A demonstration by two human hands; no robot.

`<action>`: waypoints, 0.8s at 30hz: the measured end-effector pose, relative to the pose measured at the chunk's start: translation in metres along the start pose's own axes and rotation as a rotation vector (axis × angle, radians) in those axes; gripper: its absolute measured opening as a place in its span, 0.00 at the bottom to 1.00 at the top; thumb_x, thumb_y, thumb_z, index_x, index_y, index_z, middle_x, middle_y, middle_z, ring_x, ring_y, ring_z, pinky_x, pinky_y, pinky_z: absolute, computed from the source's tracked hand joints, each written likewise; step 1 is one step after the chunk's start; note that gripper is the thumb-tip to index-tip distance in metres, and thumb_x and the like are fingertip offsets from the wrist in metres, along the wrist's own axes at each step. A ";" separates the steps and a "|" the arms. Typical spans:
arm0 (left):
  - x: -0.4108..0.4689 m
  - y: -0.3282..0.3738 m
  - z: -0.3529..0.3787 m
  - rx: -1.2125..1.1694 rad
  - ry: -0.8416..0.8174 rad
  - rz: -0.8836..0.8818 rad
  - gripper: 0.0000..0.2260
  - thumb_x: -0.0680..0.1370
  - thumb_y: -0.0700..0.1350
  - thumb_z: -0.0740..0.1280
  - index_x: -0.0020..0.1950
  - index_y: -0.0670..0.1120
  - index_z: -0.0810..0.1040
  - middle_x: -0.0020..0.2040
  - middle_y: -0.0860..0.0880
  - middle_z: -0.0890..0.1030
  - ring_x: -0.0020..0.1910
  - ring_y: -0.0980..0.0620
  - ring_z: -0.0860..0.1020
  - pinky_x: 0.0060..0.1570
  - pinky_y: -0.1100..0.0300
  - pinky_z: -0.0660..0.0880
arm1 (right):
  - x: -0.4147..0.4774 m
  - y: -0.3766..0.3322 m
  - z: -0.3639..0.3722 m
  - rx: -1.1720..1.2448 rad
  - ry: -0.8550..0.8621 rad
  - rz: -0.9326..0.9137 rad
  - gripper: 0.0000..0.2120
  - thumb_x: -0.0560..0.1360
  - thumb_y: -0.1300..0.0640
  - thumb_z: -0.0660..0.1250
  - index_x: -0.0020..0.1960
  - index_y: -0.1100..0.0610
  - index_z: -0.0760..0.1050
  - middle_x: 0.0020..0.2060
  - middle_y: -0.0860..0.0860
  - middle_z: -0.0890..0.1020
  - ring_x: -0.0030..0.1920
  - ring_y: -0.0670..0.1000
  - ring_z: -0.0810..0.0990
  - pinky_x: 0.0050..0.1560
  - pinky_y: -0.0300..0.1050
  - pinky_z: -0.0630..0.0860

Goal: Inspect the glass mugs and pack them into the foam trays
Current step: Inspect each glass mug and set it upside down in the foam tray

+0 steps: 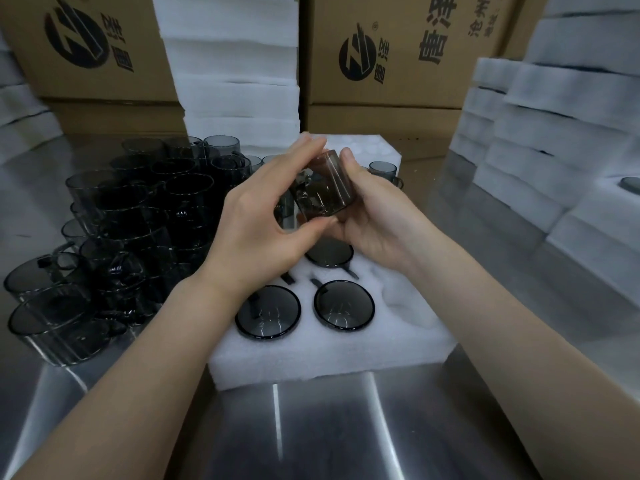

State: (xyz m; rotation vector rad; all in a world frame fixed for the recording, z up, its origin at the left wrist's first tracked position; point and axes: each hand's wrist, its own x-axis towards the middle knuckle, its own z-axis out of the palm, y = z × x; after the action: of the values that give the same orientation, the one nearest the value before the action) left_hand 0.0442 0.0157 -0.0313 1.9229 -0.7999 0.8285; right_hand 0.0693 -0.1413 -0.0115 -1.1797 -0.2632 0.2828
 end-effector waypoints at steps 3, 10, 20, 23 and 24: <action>0.000 -0.002 0.000 0.005 -0.022 -0.008 0.35 0.70 0.38 0.74 0.75 0.42 0.64 0.70 0.49 0.72 0.71 0.53 0.70 0.70 0.52 0.68 | -0.001 -0.001 -0.003 0.071 -0.168 0.093 0.26 0.80 0.40 0.56 0.64 0.59 0.75 0.57 0.59 0.82 0.56 0.57 0.82 0.50 0.51 0.80; 0.003 -0.005 0.002 0.094 -0.098 -0.161 0.36 0.70 0.45 0.76 0.75 0.51 0.64 0.68 0.54 0.73 0.67 0.61 0.71 0.66 0.70 0.65 | -0.002 0.007 0.001 -0.233 0.003 -0.245 0.17 0.80 0.48 0.62 0.55 0.59 0.80 0.49 0.58 0.85 0.49 0.57 0.84 0.49 0.51 0.81; -0.001 -0.003 0.001 0.060 -0.058 -0.039 0.35 0.70 0.41 0.78 0.74 0.46 0.68 0.70 0.52 0.73 0.73 0.55 0.67 0.70 0.64 0.64 | -0.006 0.000 0.005 -0.235 0.158 -0.177 0.20 0.81 0.48 0.61 0.54 0.65 0.80 0.50 0.66 0.83 0.49 0.63 0.82 0.49 0.59 0.79; -0.001 -0.003 0.001 0.047 -0.104 0.004 0.36 0.70 0.40 0.78 0.74 0.47 0.66 0.73 0.50 0.70 0.75 0.55 0.62 0.72 0.63 0.61 | -0.004 -0.003 0.002 -0.123 0.126 -0.108 0.19 0.81 0.50 0.62 0.58 0.66 0.78 0.53 0.67 0.82 0.51 0.63 0.82 0.42 0.54 0.82; -0.001 -0.002 0.000 0.044 -0.117 0.021 0.36 0.70 0.41 0.78 0.74 0.48 0.66 0.74 0.50 0.69 0.76 0.54 0.61 0.73 0.63 0.61 | -0.003 -0.003 0.000 -0.064 0.086 -0.079 0.20 0.81 0.50 0.62 0.60 0.66 0.77 0.53 0.65 0.82 0.52 0.61 0.83 0.41 0.52 0.82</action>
State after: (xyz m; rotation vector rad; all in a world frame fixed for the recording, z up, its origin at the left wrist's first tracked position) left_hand 0.0458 0.0168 -0.0329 2.0204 -0.8794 0.7568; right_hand 0.0667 -0.1432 -0.0085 -1.2385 -0.2442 0.1546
